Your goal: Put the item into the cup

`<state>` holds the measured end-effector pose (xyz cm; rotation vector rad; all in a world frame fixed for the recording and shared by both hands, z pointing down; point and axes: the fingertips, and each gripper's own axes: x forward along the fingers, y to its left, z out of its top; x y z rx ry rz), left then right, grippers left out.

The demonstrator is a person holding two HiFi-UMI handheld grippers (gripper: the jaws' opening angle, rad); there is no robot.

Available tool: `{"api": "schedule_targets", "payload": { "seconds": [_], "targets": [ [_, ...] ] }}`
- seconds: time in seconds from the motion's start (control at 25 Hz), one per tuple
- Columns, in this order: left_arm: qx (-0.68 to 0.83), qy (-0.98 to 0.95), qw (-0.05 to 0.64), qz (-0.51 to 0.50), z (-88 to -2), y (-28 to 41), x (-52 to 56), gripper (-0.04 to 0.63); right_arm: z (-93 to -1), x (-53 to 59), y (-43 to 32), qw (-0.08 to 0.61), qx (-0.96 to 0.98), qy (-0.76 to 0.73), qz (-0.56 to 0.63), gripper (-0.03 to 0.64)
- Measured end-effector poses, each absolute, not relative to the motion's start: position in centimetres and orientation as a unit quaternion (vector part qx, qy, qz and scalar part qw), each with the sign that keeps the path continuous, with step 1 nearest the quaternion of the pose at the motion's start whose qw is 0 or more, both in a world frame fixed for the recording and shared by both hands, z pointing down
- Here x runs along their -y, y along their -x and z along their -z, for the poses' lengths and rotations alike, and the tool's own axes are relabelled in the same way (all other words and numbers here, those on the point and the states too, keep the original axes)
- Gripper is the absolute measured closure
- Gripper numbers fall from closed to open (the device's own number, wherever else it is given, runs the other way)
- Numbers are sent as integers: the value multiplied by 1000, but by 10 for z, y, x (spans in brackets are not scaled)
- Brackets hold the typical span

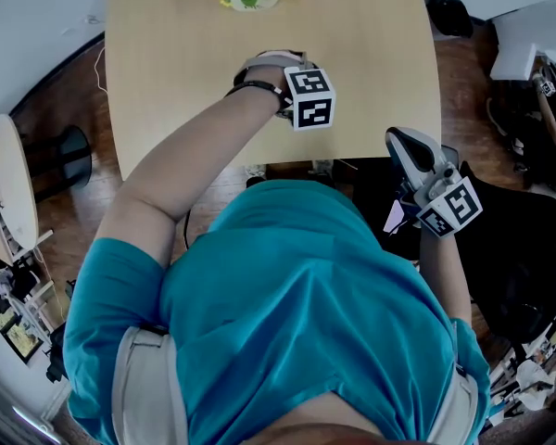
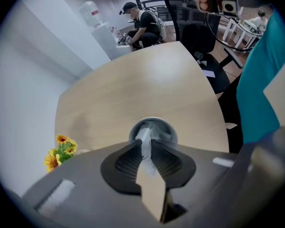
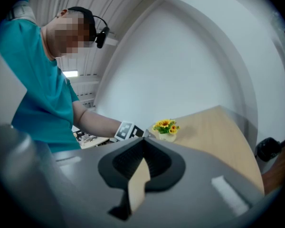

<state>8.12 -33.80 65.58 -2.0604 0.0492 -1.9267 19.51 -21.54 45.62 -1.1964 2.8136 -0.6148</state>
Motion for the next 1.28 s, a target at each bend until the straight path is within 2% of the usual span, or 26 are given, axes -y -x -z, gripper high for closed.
{"api": "schedule_targets", "payload": {
  "seconds": [0.16, 0.32, 0.6, 0.88, 1.12, 1.2, 1.28],
  "targets": [
    [-13, 709, 165, 685, -672, -79, 335, 535, -455, 217, -194, 14, -902, 383, 197, 615],
    [-20, 736, 133, 664, -666, -88, 330, 530, -454, 222, -195, 16, -902, 383, 197, 615],
    [-47, 764, 123, 631, -636, -92, 340, 419, -452, 231, -191, 19, -905, 377, 195, 615],
    [-87, 794, 115, 590, -600, -87, 340, 383, -449, 239, -190, 24, -909, 368, 193, 615],
    [-175, 880, 7, 441, -512, -62, 322, 381, -440, 239, -190, 31, -921, 342, 183, 615],
    [-203, 904, -26, 376, -479, -45, 311, 406, -435, 237, -189, 34, -926, 330, 179, 615],
    [-235, 922, -46, 305, -447, -26, 298, 458, -428, 236, -186, 34, -932, 317, 170, 615]
  ]
}}
